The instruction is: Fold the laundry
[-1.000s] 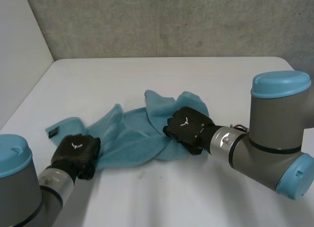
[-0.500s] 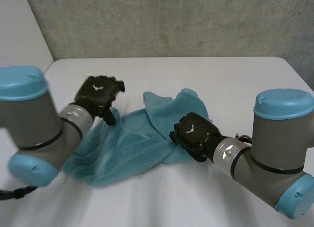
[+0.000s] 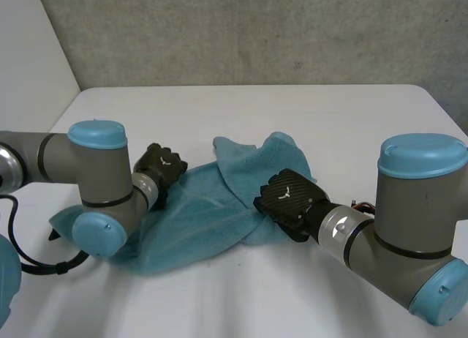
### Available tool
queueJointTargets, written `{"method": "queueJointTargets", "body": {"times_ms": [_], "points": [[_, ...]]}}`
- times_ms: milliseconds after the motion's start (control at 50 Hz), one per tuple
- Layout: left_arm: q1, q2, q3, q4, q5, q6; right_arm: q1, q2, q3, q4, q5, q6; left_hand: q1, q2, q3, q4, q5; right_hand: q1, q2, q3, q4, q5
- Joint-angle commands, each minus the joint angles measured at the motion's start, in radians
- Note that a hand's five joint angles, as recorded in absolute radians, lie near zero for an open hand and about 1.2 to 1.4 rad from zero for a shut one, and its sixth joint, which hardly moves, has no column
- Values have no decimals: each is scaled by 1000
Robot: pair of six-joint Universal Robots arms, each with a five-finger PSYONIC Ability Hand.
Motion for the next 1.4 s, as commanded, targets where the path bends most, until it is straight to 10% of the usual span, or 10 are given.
{"method": "queueJointTargets", "body": {"times_ms": [20,160,400,500,680,900,1320,1400], "points": [[3,-18,23,-30,-39,39,-1,2,-4,0,1,0,267,270,264,277,280,367,150,155,158,132],[9,-21,36,-21,-54,45,-1,2,-5,-3,4,0,976,979,973,986,988,367,150,155,158,132],[3,261,-159,248,-146,26,-56,-21,-62,-2,82,112,978,981,974,988,990,233,16,20,23,-2],[4,377,-242,281,-148,-13,-124,-34,-94,20,87,464,978,981,974,988,990,-442,-659,-655,-652,-677],[9,557,-362,272,-146,-150,-291,-83,-87,66,47,768,978,981,974,988,990,-625,-842,-838,-835,-860],[6,704,-445,271,-141,-227,-372,-78,7,133,-144,767,978,981,974,988,990,-570,-786,-782,-779,-804],[-63,927,-445,237,-140,-342,-101,203,-180,1,-73,873,978,981,974,988,990,-449,-666,-661,-658,-684],[-54,925,-440,238,-138,-343,-72,239,-240,27,-58,913,978,981,974,988,990,329,112,117,120,94]]}}
